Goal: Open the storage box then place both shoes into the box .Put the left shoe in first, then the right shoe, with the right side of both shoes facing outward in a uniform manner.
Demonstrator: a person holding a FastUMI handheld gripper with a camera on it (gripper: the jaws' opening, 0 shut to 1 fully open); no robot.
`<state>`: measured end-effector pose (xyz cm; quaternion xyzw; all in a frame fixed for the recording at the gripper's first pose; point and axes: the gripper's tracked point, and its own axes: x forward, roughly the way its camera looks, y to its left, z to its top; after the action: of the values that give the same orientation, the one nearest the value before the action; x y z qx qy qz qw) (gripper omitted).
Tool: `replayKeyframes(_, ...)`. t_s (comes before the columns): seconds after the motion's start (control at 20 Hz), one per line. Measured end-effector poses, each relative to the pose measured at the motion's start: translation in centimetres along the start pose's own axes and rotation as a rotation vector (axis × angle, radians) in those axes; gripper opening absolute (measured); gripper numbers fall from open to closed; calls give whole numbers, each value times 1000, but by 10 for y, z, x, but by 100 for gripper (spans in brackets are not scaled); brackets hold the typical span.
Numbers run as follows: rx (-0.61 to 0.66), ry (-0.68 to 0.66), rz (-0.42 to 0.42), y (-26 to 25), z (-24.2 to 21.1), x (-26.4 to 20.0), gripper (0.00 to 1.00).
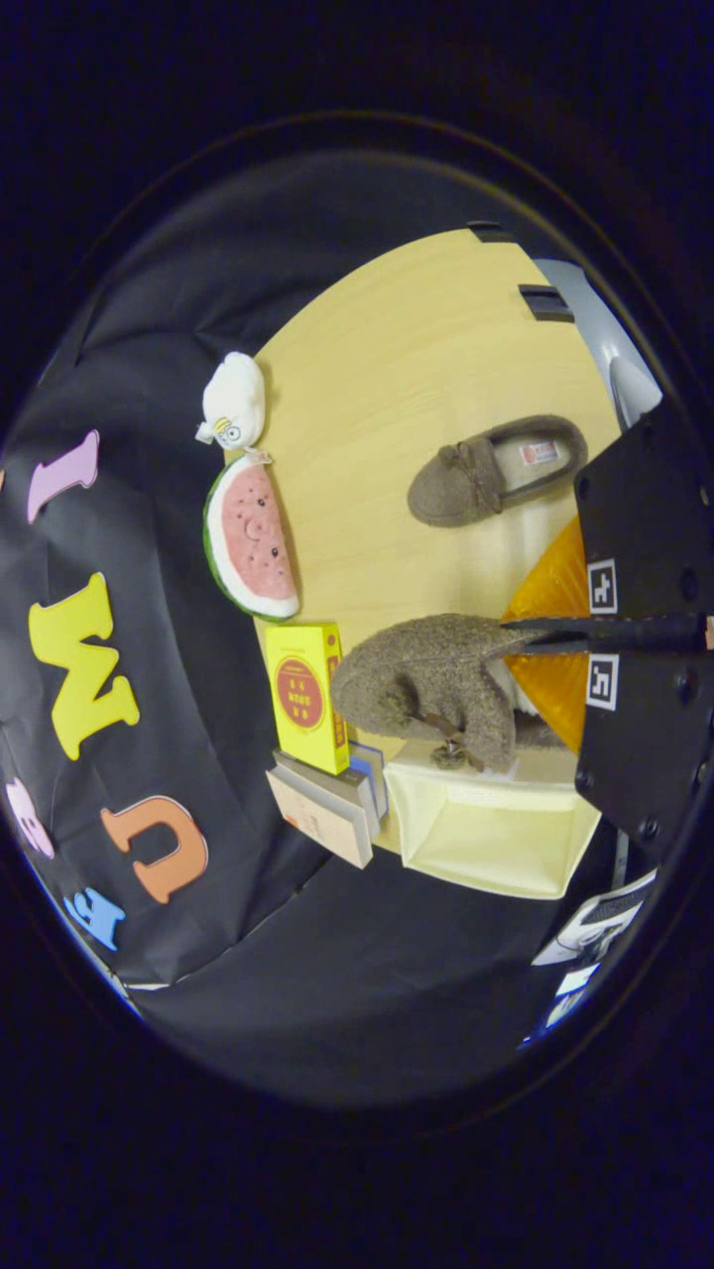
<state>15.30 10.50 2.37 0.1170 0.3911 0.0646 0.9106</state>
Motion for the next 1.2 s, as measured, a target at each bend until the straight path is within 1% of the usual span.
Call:
replayKeyframes(0.2, -19, -15, 20, 58, 4, -8, 0)
replayKeyframes(0.35, -25, 12, 36, 106, -9, 8, 0)
replayKeyframes(0.5, -7, 36, 39, 144, -23, 39, 0)
replayKeyframes(0.65, 15, 72, 17, 166, -48, 76, 0)
replayKeyframes(0.8, 26, 123, -1, 178, -80, 111, 0)
replayKeyframes(0.9, 54, 131, -8, 183, -92, 128, 0)
replayKeyframes(1.05, 36, 174, -40, 189, -110, 156, 0)
replayKeyframes(1.2, -8, 227, -55, 198, -126, 178, 0)
